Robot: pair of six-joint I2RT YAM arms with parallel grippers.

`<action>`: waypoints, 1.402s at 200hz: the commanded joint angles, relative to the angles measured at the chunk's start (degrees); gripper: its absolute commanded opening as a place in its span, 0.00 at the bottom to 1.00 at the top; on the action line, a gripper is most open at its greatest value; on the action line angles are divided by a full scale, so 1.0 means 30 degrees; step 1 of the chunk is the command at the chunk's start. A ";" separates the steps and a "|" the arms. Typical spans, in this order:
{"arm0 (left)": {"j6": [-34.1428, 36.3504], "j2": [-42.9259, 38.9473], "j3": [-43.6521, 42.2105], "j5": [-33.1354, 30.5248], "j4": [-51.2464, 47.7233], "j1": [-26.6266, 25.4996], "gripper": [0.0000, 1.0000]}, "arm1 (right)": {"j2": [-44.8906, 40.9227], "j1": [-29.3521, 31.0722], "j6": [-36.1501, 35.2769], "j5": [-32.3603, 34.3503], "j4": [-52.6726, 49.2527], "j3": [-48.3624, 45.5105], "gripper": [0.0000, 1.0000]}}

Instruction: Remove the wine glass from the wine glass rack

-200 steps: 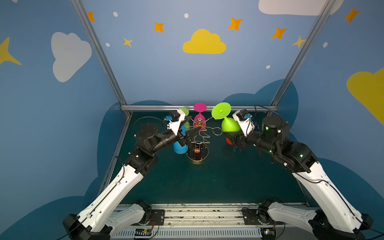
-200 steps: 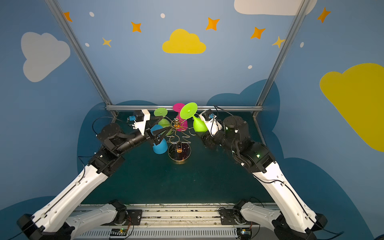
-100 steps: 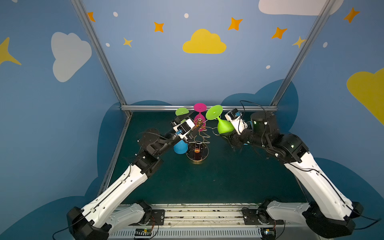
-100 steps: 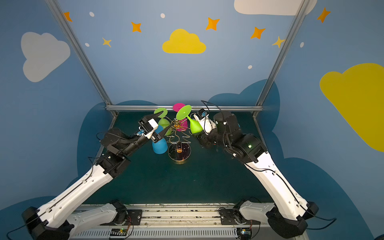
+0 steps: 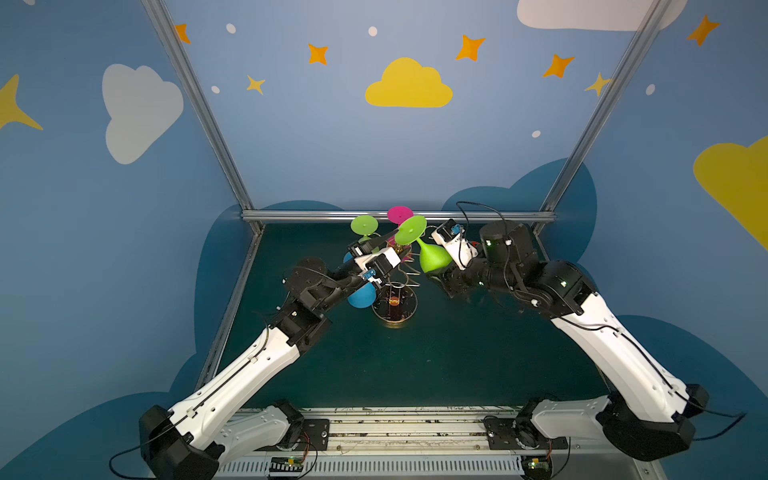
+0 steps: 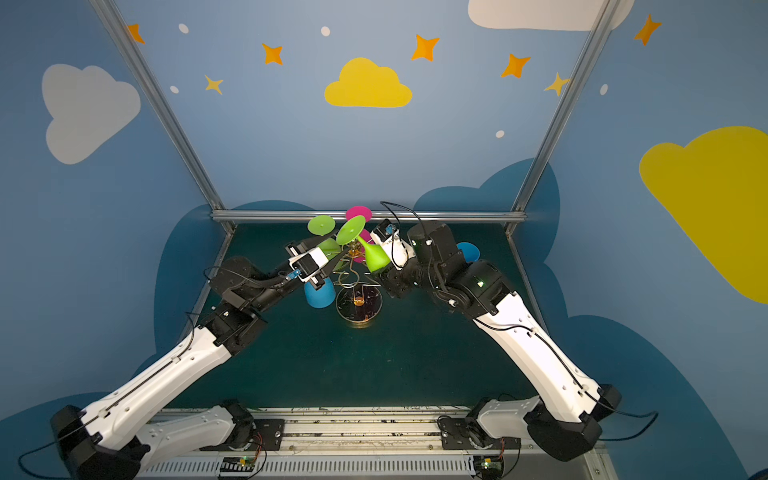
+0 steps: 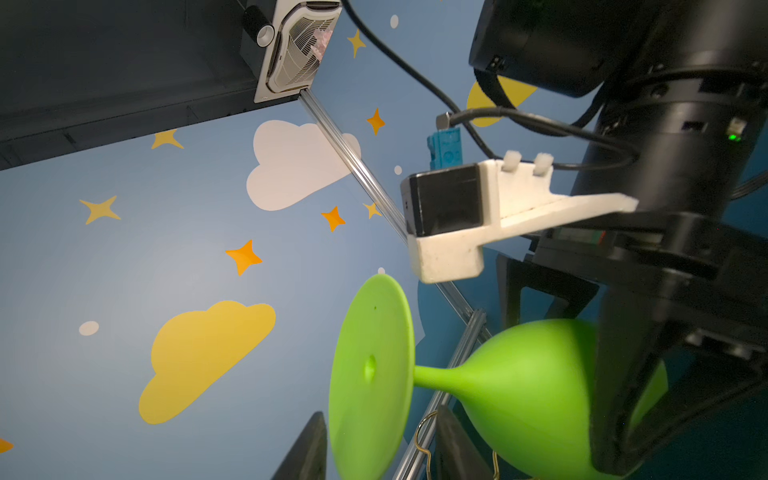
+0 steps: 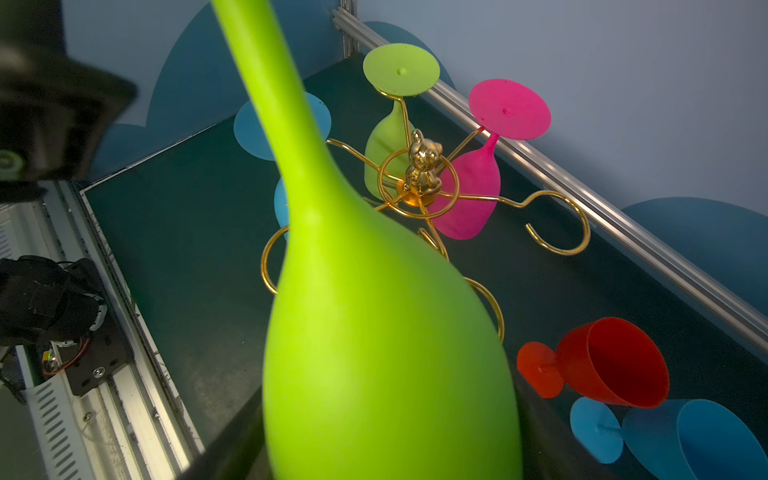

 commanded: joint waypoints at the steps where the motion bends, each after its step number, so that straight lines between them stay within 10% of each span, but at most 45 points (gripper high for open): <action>1: 0.0441 -0.0022 0.0113 -0.0048 0.0339 -0.0084 0.33 | 0.0229 0.0174 0.0340 -0.0305 -0.0325 0.0711 0.01; 119: 0.0298 -0.0428 -0.0144 -0.1043 0.0234 -0.0289 0.03 | 0.0437 0.0290 0.0716 -0.1530 -0.0101 0.1125 0.15; 182: -0.1998 -0.1136 -0.0671 -0.3760 0.0155 -0.0296 0.03 | -0.1388 -0.0906 0.2604 -0.4131 0.3419 -0.0420 0.80; 280: -0.8596 -0.0968 0.0076 -0.7082 -0.3177 -0.0242 0.03 | -0.5826 -0.4884 0.6921 -0.8890 1.0667 -0.4903 0.85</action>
